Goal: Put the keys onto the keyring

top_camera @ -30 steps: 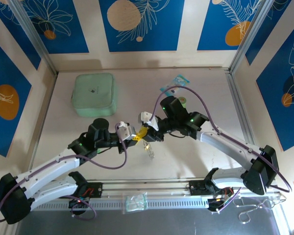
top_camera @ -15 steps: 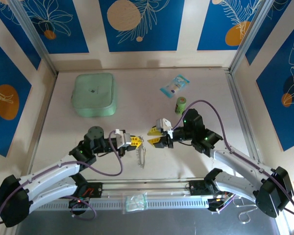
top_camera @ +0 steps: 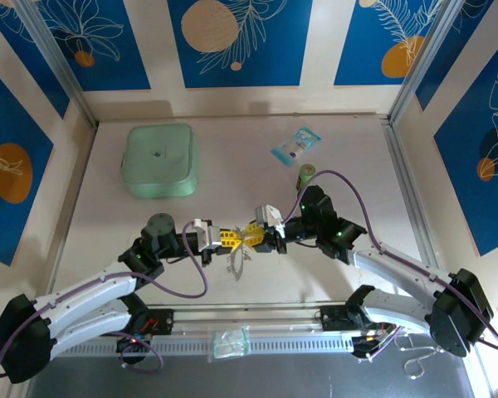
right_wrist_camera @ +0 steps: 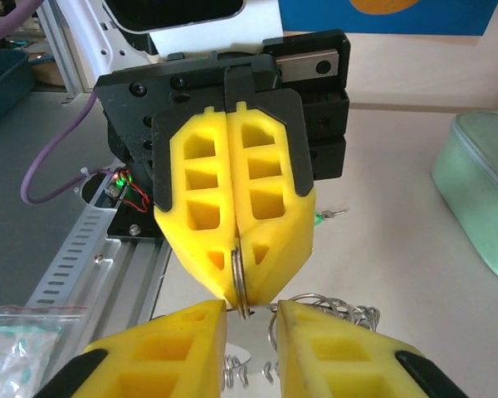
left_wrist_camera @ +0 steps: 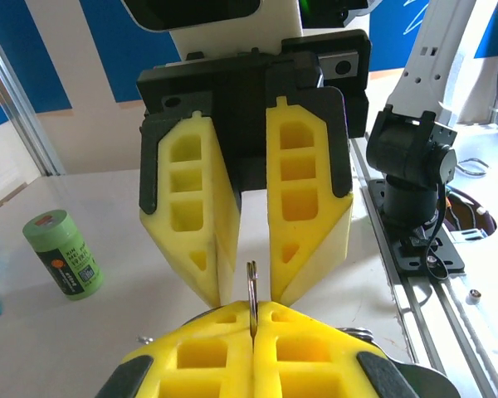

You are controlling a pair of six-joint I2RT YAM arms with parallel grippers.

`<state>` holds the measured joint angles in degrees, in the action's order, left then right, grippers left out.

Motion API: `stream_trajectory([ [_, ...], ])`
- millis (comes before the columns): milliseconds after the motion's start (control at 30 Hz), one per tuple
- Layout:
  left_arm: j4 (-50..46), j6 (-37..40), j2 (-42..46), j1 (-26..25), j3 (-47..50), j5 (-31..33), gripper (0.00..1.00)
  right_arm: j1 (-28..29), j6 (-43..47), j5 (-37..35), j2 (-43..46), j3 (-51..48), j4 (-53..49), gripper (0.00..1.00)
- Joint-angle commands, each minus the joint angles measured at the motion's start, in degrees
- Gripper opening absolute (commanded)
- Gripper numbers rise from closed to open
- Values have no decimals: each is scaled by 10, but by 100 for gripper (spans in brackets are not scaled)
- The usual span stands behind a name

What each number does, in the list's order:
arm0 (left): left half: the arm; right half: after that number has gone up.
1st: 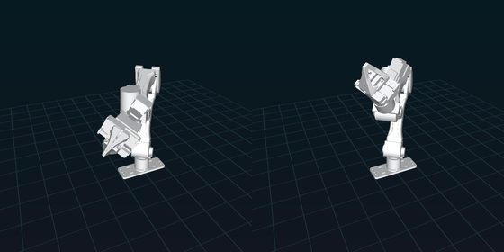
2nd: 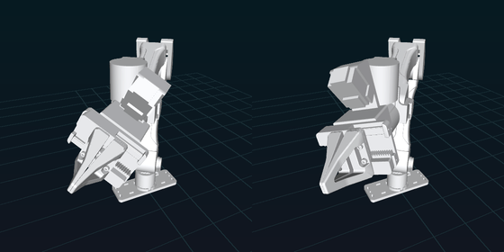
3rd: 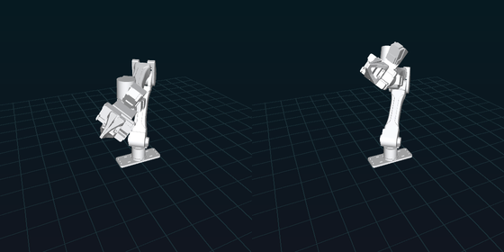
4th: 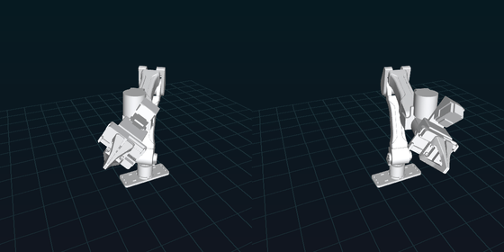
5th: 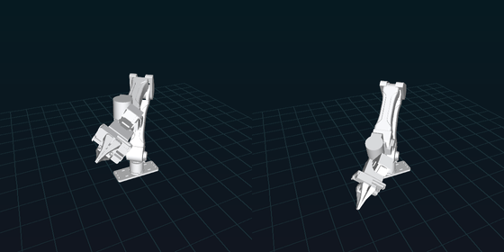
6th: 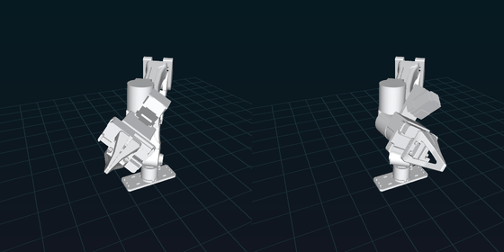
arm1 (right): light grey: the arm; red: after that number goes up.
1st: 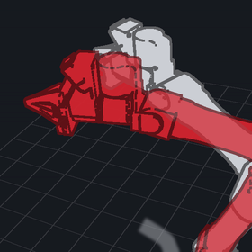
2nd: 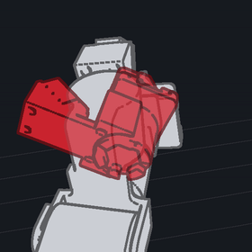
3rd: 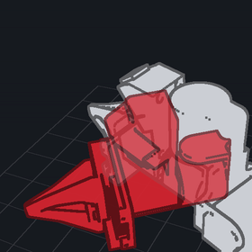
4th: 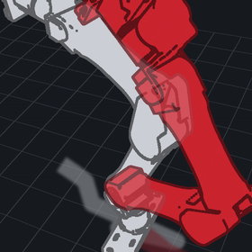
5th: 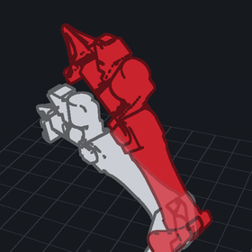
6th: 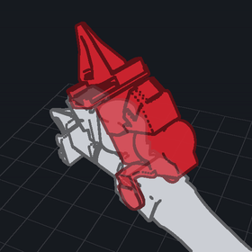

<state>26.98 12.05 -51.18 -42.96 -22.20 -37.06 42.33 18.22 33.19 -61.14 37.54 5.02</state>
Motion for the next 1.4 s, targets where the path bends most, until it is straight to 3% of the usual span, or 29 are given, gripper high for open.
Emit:
stream_trajectory([
  [0,1,8,2,2,-11,-4,0,7,19,-3,-2,21,-12,21],
  [167,-64,94,18,0,-29,51,0,12,77,-44,-6,39,-83,20],
  [267,-79,171,44,-2,-29,114,0,11,114,-89,2,37,-117,30],
  [400,-107,279,68,-3,-35,155,0,0,114,-116,34,14,-102,33],
  [600,-103,341,70,-3,-36,181,0,-8,101,-132,57,-3,-84,34],
  [1100,-116,355,73,-3,-44,199,0,-5,91,-133,54,1,-73,34],
  [1367,-175,218,44,1,-96,402,0,-1,9,-124,43,-10,-57,34],
])
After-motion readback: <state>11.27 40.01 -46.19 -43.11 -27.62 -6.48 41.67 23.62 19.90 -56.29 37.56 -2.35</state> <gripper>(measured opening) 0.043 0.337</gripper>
